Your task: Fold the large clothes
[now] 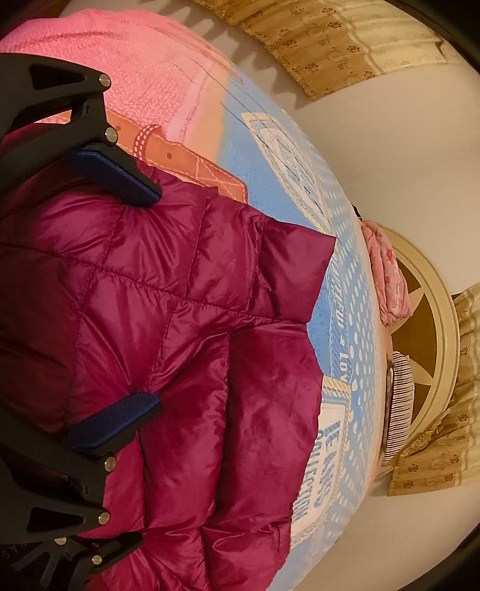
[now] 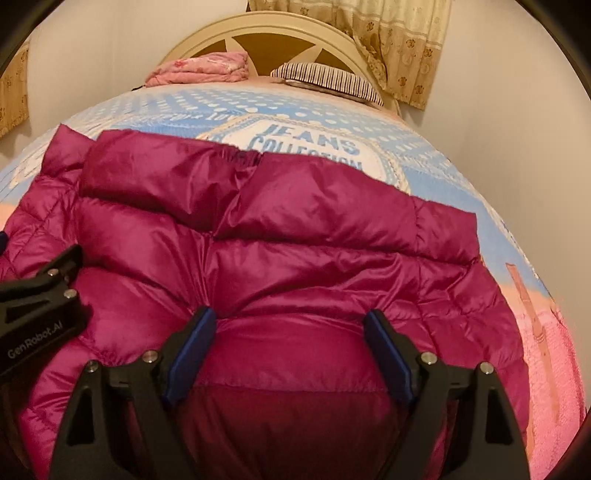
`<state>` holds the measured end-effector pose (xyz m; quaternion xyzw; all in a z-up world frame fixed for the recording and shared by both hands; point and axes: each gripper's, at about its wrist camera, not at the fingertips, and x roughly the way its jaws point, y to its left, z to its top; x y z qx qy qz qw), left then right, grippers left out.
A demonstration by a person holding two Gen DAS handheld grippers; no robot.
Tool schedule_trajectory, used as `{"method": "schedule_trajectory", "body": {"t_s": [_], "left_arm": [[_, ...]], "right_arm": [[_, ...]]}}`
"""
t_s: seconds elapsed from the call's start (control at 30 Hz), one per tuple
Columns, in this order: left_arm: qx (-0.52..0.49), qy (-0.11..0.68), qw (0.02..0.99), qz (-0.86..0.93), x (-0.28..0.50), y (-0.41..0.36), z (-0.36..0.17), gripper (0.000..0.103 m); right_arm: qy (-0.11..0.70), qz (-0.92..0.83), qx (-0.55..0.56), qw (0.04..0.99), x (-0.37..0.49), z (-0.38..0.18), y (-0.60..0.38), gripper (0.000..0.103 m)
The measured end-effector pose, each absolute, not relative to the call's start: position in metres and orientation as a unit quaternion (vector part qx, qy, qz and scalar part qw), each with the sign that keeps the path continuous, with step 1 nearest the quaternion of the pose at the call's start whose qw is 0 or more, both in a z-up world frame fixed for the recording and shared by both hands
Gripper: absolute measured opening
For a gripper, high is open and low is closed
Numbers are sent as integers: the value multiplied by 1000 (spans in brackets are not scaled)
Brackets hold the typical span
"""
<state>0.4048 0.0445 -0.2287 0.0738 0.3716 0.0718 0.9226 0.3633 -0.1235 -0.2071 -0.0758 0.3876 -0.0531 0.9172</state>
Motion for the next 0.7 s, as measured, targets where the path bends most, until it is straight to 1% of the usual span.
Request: {"method": "schedule_trajectory", "body": {"t_s": [0.17,0.3,0.37,0.47,0.57,0.67,0.7], "left_arm": [[63,388,918,61,400,52,-223,102],[54,343,935,73,353,77,-193,102],[44,328,940,83,327,97,-187,102],[13,344,933,104,300,132,-193,102],[-32,373,921,108,287,154,-208,102],[-61,402,909,90,288,154,-224,102],[-64,402,909,87,288,152,-226,102]], "right_arm": [[392,-53,-75,915,366,-206,-124,86],[398,-43,-67,914,359,-198,-127,86],[390,-32,-56,918,339,-187,-128,86],[375,-17,-66,925,304,-179,-122,88],[363,-11,-69,929,269,-184,-116,90],[359,-20,-81,930,260,-199,-110,91],[359,-22,-80,930,262,-204,-109,91]]}}
